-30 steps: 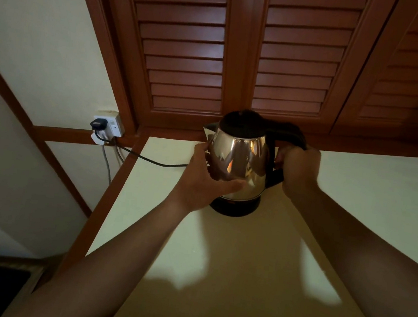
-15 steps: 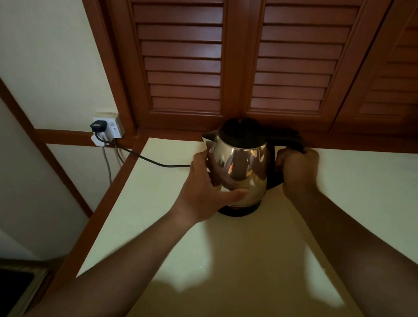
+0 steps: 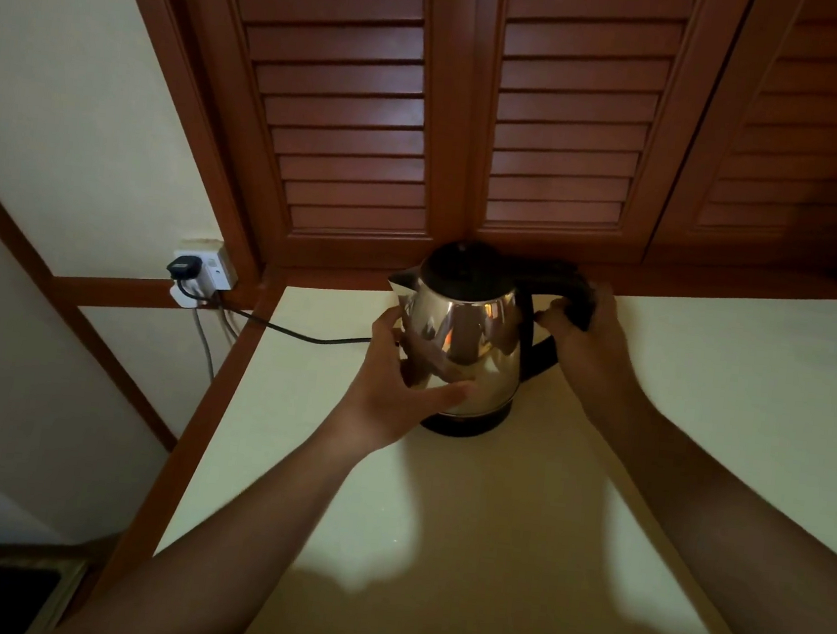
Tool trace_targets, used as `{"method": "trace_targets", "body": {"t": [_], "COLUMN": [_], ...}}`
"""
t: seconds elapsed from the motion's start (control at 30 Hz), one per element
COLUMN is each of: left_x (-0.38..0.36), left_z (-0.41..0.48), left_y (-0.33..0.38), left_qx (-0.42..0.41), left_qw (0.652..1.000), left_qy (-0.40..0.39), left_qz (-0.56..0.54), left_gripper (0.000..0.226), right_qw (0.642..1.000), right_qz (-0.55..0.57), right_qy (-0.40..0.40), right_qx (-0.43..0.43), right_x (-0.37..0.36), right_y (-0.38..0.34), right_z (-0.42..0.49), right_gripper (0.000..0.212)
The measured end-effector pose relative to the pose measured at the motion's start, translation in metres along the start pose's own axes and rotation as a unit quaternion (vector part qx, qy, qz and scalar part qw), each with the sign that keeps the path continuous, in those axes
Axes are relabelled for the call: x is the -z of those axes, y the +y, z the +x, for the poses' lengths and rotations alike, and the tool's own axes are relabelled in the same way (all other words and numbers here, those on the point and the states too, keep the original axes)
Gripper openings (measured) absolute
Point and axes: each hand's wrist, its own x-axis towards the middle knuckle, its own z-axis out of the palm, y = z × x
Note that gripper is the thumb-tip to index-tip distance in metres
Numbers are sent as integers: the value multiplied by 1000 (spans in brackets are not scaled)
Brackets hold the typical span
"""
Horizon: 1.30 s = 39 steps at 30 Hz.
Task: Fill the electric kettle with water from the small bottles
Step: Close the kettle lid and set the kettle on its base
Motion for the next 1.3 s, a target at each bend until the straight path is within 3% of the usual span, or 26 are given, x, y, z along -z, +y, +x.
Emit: {"method": "trace_targets", "body": {"t": [0.13,0.3,0.63,0.8,0.9,1.0,1.07,1.3], "left_x": [2,11,4,4,2,2,3,0], "left_z": [-3,0,-2,-4,-9,-22,-29,-39], "left_y": [0,6,3,6,5,-2,-5,-11], "left_qx": [23,42,37,34,25,36,68,80], "left_qw": [999,998,999,999,999,996,987,988], "left_qy": [-7,-28,2,-9,-16,0,24,20], "left_qz": [27,23,14,-12,-24,-84,-144,-129], "left_gripper": [84,92,87,96,91,98,111,86], "right_qw": [998,996,996,999,998,990,991,995], "right_qz": [24,63,75,52,0,25,35,-13], "right_qy": [-11,34,8,3,45,101,68,-48], "right_qx": [55,45,54,8,-46,-93,-113,-84], "right_x": [-6,-18,-19,-17,-18,-19,-19,-27], "right_y": [10,15,12,7,12,18,18,15], "right_z": [-18,-20,-11,-16,-39,-80,-100,-105], "right_gripper": [58,60,60,82,94,63,49,49]}}
